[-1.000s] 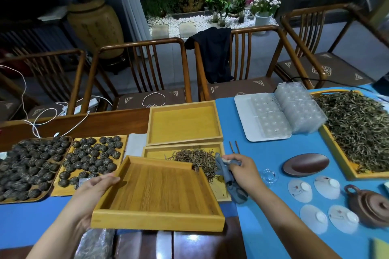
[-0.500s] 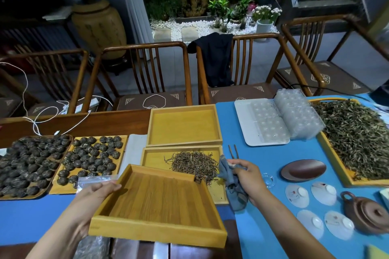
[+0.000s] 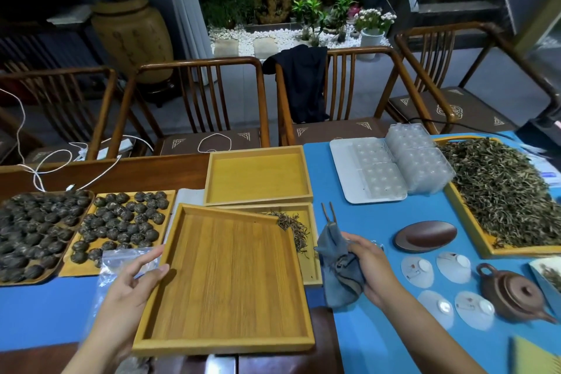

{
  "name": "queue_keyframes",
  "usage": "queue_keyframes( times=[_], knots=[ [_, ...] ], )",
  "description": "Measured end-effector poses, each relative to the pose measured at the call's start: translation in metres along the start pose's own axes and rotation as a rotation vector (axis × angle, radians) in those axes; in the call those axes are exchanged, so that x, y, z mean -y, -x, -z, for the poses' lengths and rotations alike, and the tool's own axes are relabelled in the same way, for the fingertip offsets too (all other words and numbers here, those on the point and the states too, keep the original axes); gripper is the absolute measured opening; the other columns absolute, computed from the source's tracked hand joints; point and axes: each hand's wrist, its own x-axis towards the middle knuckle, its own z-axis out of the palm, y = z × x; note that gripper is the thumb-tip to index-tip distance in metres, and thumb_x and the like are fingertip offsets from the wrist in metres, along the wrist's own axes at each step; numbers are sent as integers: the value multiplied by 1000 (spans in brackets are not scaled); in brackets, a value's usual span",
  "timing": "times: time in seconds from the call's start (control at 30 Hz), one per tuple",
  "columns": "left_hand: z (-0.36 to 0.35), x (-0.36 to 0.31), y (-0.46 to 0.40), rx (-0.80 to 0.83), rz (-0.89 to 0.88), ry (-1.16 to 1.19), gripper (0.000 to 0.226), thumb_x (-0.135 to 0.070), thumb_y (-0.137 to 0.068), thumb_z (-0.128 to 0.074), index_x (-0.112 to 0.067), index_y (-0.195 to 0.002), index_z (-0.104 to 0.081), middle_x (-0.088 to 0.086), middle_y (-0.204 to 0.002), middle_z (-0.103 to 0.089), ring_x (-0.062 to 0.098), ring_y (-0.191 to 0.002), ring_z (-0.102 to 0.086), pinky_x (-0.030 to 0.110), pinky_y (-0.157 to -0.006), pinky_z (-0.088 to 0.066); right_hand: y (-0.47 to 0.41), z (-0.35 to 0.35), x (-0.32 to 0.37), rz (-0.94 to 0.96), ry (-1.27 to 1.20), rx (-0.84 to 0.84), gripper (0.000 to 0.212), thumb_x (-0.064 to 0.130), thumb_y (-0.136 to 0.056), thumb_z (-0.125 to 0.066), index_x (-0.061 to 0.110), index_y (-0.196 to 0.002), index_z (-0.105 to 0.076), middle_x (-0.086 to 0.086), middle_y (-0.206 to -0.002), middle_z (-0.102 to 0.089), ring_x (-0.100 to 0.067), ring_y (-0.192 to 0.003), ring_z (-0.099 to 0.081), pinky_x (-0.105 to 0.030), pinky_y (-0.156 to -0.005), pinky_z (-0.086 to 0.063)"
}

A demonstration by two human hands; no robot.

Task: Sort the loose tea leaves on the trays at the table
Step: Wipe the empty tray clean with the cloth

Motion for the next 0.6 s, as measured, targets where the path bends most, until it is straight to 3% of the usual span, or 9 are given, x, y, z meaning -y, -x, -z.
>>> queue_keyframes(
  times=[0.1, 0.2, 0.27, 0.33, 0.4, 0.47, 0.6],
  knots=[
    [-3, 13, -1, -16, -42, -55, 24, -30, -90, -61, -41, -111, -62, -9, -126, -49, 8, -101, -48, 32, -85, -36, 2, 13, -13, -184, -196, 59, 21, 6, -91, -47, -3, -105, -59, -25, -110, -57, -38, -99, -60, -44, -82, -55],
    [-5, 20, 1, -16, -50, -50, 28, -31, -90, -60, -39, -117, -62, -11, -125, -48, 10, -111, -40, 34, -90, -32, 10, 27, -23, -144, -243, 11, 18, 5, -91, -48, -2, -86, -63, -24, -100, -59, -37, -92, -61, -40, -75, -58],
    [-7, 23, 3, -2, -48, -34, 31, -31, -90, -60, -36, -120, -61, -10, -125, -47, 10, -112, -40, 35, -90, -31, 23, 38, -25, 57, -17, -58, 20, 3, -91, -50, 5, -91, -70, -19, -104, -67, -31, -95, -64, -37, -84, -55],
    [-7, 25, 2, 15, -48, -19, 31, -29, -91, -59, -35, -121, -61, -10, -124, -49, 9, -109, -43, 33, -91, -33, 39, 52, -25, 335, 393, -156, 25, -2, -88, -55, 16, -96, -71, -4, -105, -70, -13, -97, -65, -17, -84, -50],
    [-9, 24, 2, 14, -23, 7, 31, -28, -91, -59, -35, -121, -61, -14, -110, -56, 2, -90, -52, 26, -77, -41, 52, 68, -30, 521, 692, -159, 30, -4, -85, -60, 21, -98, -68, 8, -103, -69, -1, -94, -62, -9, -80, -46],
    [-10, 22, 2, 9, 5, 25, 31, -27, -91, -59, -34, -121, -61, -22, -96, -56, -3, -78, -50, 24, -61, -40, 61, 84, -42, 624, 930, -152, 29, -3, -83, -63, 17, -103, -67, 7, -101, -68, -6, -92, -62, -11, -77, -43],
    [-10, 24, -2, 8, -15, -3, 34, -29, -90, -59, -35, -123, -60, -15, -100, -57, -2, -79, -50, 25, -59, -38, 66, 111, -74, 637, 1297, -96, 29, 2, -77, -72, 9, -105, -68, -7, -100, -68, -26, -90, -65, -25, -82, -45]
  ],
)
